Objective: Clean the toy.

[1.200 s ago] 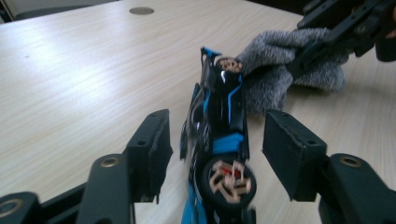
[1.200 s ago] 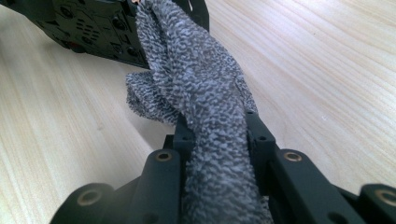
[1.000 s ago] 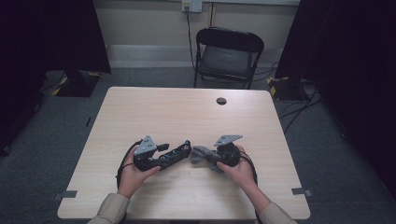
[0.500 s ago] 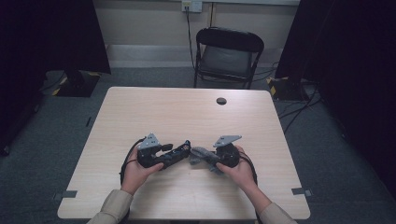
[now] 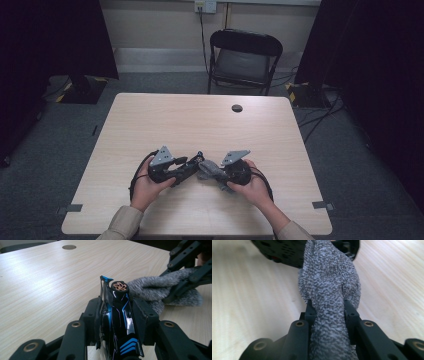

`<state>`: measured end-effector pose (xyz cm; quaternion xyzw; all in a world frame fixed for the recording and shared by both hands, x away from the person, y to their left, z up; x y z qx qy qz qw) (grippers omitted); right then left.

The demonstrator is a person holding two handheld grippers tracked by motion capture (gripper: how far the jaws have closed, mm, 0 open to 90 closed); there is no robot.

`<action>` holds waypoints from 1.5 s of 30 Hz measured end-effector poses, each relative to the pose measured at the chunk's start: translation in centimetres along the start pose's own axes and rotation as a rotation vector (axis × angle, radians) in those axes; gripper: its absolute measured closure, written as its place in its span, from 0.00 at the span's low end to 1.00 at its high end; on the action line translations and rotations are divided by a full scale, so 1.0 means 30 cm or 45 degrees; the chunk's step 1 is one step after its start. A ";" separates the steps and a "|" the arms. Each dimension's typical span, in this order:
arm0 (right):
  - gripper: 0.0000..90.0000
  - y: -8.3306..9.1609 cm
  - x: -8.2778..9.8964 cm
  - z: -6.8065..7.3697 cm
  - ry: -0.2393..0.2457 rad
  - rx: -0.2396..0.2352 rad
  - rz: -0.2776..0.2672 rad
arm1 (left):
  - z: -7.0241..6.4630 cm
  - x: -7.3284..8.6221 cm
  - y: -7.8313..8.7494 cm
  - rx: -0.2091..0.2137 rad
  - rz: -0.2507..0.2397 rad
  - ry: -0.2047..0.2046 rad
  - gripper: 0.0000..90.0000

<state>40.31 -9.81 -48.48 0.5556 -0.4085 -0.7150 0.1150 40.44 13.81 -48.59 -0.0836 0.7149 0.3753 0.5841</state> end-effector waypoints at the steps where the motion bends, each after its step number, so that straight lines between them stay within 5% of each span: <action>1: 0.80 0.002 0.000 0.005 0.002 -0.013 0.002 | -0.002 -0.005 0.006 0.004 -0.035 -0.013 0.70; 2: 0.80 0.007 0.001 0.011 0.012 -0.024 0.007 | -0.002 -0.008 0.007 0.004 -0.023 0.004 0.77; 8: 0.80 0.031 0.006 0.026 0.035 -0.082 0.001 | -0.010 -0.013 -0.001 0.027 -0.020 0.037 0.76; 17: 0.80 0.013 0.015 0.030 0.034 -0.112 0.008 | 0.022 -0.036 0.014 -0.036 -0.045 0.137 0.55; 19: 0.80 0.008 0.012 0.032 0.034 -0.114 0.009 | 0.038 -0.028 0.016 -0.043 0.009 0.154 0.56; 21: 0.80 0.003 0.007 0.033 0.039 -0.116 0.009 | 0.047 -0.014 0.017 -0.019 -0.005 0.219 0.55; 25: 0.80 -0.011 0.000 0.034 0.042 -0.116 0.014 | 0.046 -0.006 0.023 0.000 -0.005 0.251 0.56; 37: 0.80 -0.022 -0.009 0.025 0.037 -0.095 0.013 | -0.015 -0.002 -0.002 0.093 0.002 0.213 0.61; 45: 0.80 -0.020 -0.002 0.021 0.025 -0.088 0.007 | -0.038 0.000 -0.014 0.095 -0.006 0.166 0.60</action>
Point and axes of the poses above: each handheld gripper's, and its own axes: y roughly backward along the jaws, x roughly out of its underside, z roughly to its left, the point moved 3 cm from there along -y, roughly forward along the jaws, and after that the axes turned 3 degrees about -x, right-handed, at the moved point
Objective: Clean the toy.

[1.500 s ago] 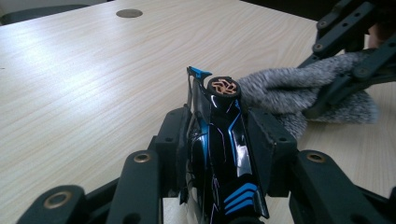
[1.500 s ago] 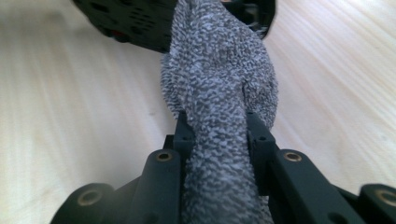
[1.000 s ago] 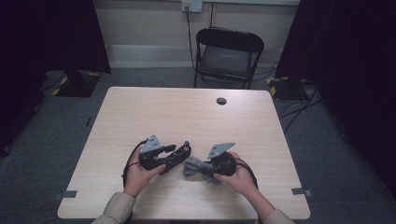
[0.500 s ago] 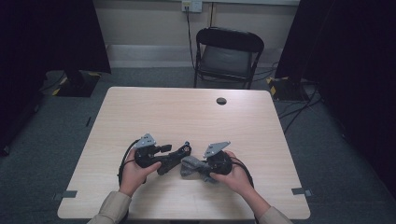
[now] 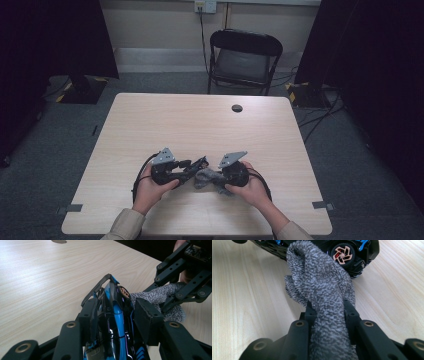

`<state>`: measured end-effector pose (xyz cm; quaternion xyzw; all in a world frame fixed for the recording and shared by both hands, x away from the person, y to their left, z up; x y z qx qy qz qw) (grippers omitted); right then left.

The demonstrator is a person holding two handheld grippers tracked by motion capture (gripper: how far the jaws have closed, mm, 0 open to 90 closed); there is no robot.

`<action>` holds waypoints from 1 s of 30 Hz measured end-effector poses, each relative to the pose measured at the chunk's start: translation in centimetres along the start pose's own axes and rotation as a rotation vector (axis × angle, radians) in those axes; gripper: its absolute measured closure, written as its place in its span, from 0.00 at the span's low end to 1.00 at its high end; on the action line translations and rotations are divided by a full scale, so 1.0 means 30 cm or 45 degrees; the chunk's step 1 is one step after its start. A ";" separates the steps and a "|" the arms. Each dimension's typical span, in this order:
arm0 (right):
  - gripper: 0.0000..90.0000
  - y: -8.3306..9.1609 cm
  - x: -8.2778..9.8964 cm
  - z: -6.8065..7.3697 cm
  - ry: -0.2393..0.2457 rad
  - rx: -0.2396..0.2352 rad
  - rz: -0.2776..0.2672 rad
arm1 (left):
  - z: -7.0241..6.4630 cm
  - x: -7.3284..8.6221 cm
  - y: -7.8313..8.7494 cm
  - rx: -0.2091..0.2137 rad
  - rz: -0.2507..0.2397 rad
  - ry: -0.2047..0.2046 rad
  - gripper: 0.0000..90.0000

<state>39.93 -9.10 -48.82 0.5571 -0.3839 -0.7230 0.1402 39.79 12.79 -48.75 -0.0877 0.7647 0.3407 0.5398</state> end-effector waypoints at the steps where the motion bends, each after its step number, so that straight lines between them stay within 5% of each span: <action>1: 0.80 0.000 0.000 0.000 0.000 0.001 0.000 | -0.001 0.001 0.000 -0.002 0.000 -0.003 0.60; 5: 0.80 0.000 0.000 0.002 0.002 0.002 0.000 | -0.006 0.006 0.000 -0.017 -0.003 -0.028 0.58; 20: 0.80 -0.003 0.015 0.001 0.000 0.004 0.004 | 0.018 0.062 -0.025 -0.018 0.045 0.132 0.20; 30: 0.80 -0.009 0.020 0.003 0.002 -0.001 0.009 | 0.013 0.084 -0.039 0.037 0.128 0.179 0.24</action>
Point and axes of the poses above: each handheld gripper's, and its own axes: y roughly backward along the jaws, x roughly out of its underside, z roughly to its left, the point moved 3 cm from there along -y, roughly forward along the jaws, and after that the axes turned 3 degrees about -x, right-handed, at the moved point
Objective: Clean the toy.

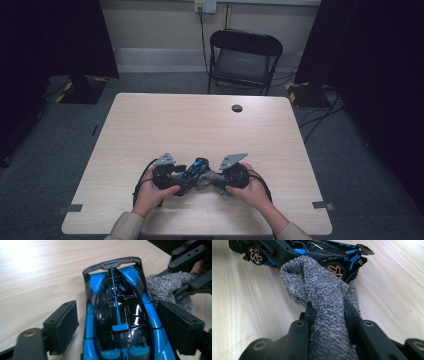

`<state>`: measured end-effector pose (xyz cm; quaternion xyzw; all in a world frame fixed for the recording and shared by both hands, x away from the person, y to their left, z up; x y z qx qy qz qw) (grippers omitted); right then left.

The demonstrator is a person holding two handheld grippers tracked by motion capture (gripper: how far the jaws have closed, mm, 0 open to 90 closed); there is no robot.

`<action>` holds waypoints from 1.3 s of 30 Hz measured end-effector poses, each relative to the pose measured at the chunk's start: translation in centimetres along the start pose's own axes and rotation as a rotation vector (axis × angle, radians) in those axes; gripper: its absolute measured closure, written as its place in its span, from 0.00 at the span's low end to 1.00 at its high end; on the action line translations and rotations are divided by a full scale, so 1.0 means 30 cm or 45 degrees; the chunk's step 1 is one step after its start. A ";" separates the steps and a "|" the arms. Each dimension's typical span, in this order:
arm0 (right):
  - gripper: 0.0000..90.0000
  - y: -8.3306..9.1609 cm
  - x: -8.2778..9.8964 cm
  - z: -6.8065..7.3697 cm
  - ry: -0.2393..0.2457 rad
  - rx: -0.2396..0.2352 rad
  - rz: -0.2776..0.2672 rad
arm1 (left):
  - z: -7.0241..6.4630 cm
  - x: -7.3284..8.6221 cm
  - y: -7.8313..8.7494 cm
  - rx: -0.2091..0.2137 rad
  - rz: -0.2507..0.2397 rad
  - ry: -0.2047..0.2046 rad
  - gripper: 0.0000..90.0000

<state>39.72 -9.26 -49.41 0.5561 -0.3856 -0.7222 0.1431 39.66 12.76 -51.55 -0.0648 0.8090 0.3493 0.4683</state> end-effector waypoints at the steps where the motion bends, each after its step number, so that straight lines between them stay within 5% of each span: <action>1: 0.80 0.000 0.000 0.000 -0.001 0.001 -0.001 | -0.005 0.002 -0.005 -0.001 0.028 0.005 0.26; 11: 0.80 0.005 0.008 -0.002 -0.005 0.000 -0.009 | -0.005 0.002 -0.003 -0.018 0.044 -0.044 0.27; 26: 0.80 0.086 0.055 -0.046 -0.023 0.044 -0.011 | 0.013 -0.003 -0.002 -0.014 0.052 -0.016 0.28; 33: 0.80 0.177 0.079 -0.128 -0.096 0.145 -0.050 | 0.005 -0.001 -0.001 -0.023 0.071 -0.091 0.28; 39: 0.80 0.173 0.047 -0.145 -0.112 0.175 -0.096 | -0.012 0.003 -0.004 -0.020 0.095 -0.180 0.28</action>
Point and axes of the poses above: each handheld gripper's, and its own axes: y roughly backward along the jaws, x roughly out of its underside, z roughly to its left, the point moved 3 cm from there along -y, roughly forward along the jaws, and after that the axes turned 3 degrees about -x, right-handed, at the moved point
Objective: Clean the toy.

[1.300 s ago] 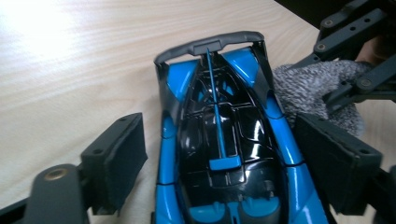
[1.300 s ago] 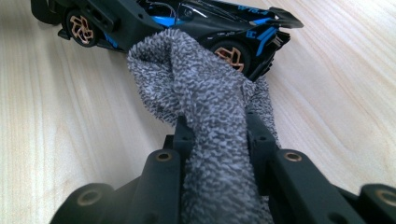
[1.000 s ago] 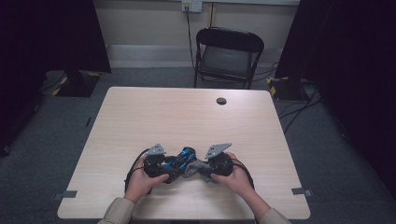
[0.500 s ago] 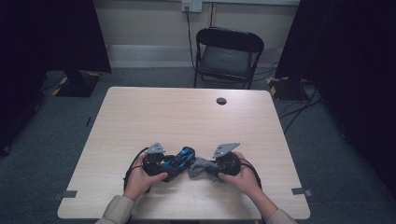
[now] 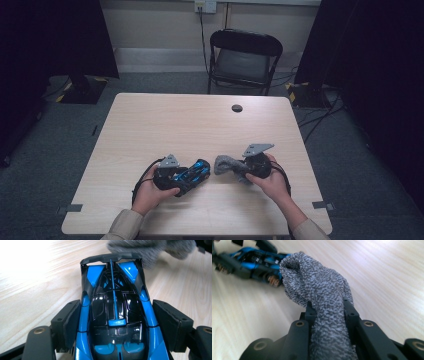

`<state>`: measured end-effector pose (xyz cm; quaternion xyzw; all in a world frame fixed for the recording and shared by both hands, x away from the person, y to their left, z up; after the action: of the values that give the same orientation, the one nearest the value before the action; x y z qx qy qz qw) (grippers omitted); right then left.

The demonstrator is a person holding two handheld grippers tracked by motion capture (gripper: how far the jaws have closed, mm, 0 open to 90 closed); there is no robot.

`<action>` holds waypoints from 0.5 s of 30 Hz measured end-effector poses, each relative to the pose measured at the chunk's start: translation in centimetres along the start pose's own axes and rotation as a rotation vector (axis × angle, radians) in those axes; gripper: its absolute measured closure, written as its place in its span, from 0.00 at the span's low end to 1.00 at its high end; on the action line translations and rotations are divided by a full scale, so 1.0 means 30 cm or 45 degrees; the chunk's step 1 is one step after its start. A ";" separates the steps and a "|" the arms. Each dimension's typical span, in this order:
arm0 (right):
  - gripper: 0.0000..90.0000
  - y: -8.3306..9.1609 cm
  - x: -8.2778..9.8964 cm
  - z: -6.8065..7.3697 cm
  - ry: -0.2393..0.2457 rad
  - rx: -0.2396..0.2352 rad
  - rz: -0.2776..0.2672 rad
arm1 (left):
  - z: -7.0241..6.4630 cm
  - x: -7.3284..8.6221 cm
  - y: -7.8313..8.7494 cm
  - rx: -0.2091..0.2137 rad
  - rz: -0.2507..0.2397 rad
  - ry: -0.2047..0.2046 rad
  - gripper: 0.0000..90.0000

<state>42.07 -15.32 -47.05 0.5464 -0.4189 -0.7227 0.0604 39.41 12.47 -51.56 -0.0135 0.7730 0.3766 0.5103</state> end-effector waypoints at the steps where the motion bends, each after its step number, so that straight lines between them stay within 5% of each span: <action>1: 0.80 -0.007 -0.006 -0.002 -0.005 0.004 -0.007 | -0.002 0.001 0.001 0.006 0.005 -0.019 0.28; 6: 0.80 -0.056 -0.047 -0.027 -0.022 0.028 -0.033 | -0.023 0.006 0.003 0.025 0.020 -0.105 0.28; 15: 0.80 -0.182 -0.123 0.001 0.013 -0.041 0.002 | -0.021 0.009 0.009 0.053 0.032 -0.156 0.30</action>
<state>45.53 -9.79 -47.99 0.5486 -0.4074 -0.7266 0.0719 38.68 12.40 -51.51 0.0299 0.7481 0.3671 0.5520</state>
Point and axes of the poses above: each handheld gripper's, and its own axes: y roughly backward along the jaws, x roughly out of its underside, z roughly to its left, the point moved 3 cm from there along -y, roughly forward along the jaws, and after that the axes turned 3 degrees about -x, right-handed, at the moved point
